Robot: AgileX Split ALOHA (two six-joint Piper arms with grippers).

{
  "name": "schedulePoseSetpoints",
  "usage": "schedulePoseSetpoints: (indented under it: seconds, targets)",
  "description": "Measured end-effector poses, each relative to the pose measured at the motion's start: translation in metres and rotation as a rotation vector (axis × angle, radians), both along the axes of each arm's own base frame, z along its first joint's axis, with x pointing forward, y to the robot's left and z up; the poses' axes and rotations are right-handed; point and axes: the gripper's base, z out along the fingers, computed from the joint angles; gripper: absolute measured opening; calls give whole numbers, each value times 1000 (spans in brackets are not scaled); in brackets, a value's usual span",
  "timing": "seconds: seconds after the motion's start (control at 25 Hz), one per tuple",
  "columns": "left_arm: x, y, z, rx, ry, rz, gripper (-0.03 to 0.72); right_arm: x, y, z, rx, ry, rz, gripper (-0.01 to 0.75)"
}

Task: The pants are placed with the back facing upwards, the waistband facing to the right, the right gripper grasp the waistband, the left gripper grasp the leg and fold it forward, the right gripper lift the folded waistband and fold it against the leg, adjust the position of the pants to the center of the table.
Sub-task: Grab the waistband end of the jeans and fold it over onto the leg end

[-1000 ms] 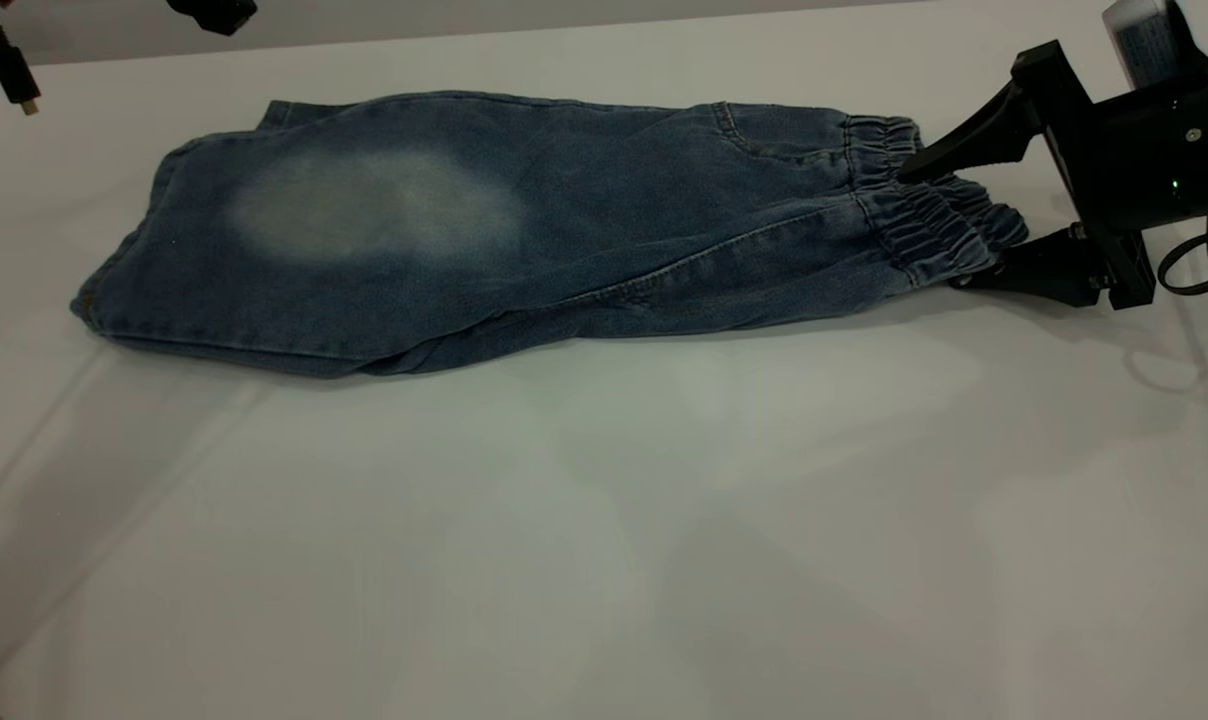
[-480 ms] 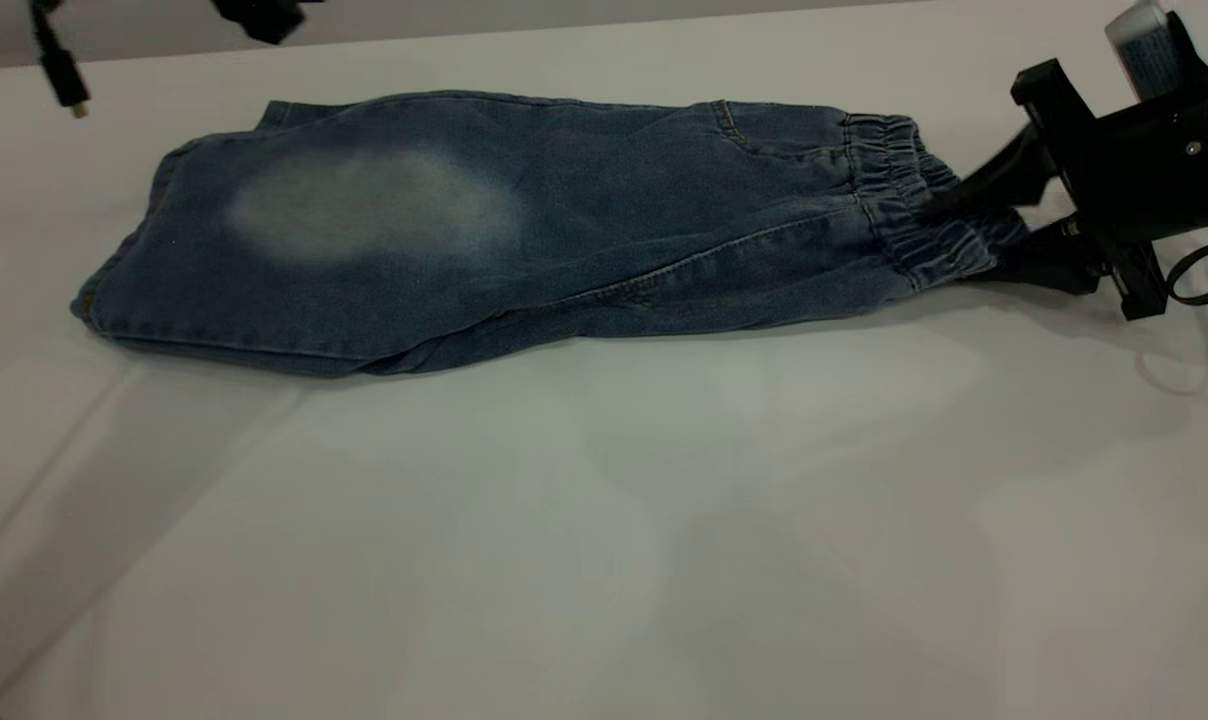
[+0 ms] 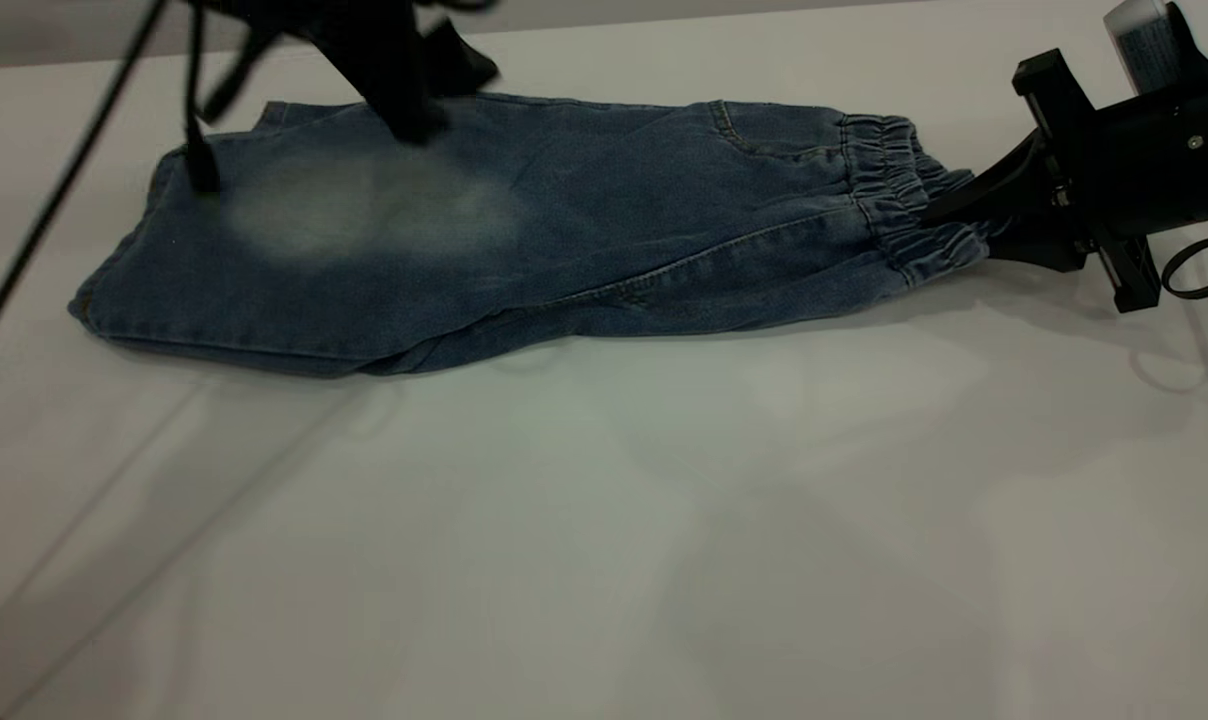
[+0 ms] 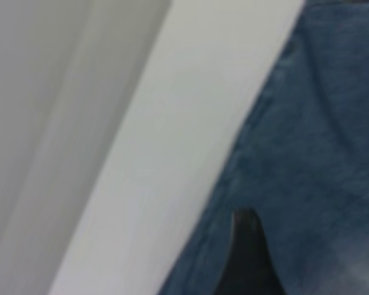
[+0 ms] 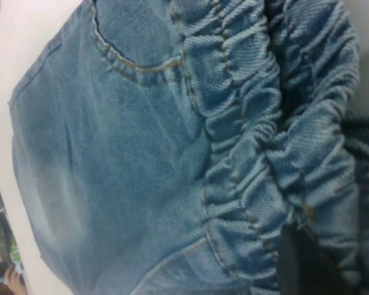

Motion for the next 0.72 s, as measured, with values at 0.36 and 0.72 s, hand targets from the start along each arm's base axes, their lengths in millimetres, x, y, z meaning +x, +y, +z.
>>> schedulePoseSetpoints:
  seconds: [0.36,0.72]
  targets:
    - [-4,-27,-51,-43,51,-87,429,0,8,13,114,-77,67,90]
    - [-8,-53,-75,-104,113,-84,407,0,13,54,284,-243,159,90]
